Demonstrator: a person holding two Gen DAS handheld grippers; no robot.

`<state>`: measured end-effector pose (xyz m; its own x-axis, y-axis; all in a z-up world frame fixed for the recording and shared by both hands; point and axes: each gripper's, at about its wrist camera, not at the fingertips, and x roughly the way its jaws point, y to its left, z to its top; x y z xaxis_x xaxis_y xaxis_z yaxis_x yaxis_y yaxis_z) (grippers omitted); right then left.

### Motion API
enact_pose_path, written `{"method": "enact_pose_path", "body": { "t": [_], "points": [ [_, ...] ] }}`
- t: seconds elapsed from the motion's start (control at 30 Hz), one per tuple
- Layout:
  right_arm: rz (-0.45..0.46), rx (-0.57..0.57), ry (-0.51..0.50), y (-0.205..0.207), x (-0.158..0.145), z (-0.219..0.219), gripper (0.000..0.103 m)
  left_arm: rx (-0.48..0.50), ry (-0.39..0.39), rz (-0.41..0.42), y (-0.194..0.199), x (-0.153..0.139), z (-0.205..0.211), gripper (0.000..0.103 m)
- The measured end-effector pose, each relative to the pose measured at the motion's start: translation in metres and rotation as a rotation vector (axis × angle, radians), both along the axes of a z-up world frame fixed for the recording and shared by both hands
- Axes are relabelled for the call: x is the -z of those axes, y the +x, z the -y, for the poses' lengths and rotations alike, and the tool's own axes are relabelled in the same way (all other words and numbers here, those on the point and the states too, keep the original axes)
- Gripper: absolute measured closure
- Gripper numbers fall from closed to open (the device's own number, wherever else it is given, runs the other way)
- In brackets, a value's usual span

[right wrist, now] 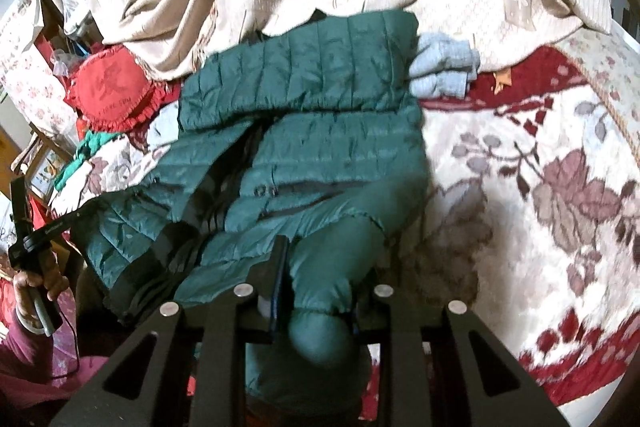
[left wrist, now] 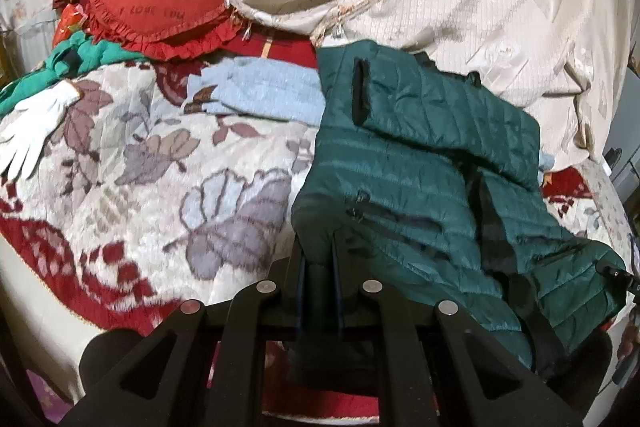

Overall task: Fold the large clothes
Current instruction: 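Move both tools to the folded green jacket's edge and close on it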

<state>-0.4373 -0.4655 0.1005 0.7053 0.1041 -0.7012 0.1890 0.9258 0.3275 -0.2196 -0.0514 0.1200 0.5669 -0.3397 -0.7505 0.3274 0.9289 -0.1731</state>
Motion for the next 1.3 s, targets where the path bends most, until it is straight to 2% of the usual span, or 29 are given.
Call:
{"method": "enact_pose_path", "body": {
  "t": [0.63, 0.97, 1.3],
  "points": [
    [0.083, 0.056, 0.0, 0.059, -0.043, 0.029, 0.079, -0.043, -0.028, 0.104, 0.052, -0.041, 0.03, 0.103],
    [0.08, 0.091, -0.043, 0.102, -0.058, 0.045, 0.079, -0.064, -0.001, 0.155, 0.092, -0.053, 0.055, 0.103],
    [0.041, 0.13, -0.054, 0.158, -0.067, 0.071, 0.079, -0.1, 0.026, 0.157, 0.145, -0.053, 0.082, 0.103]
  ]
}}
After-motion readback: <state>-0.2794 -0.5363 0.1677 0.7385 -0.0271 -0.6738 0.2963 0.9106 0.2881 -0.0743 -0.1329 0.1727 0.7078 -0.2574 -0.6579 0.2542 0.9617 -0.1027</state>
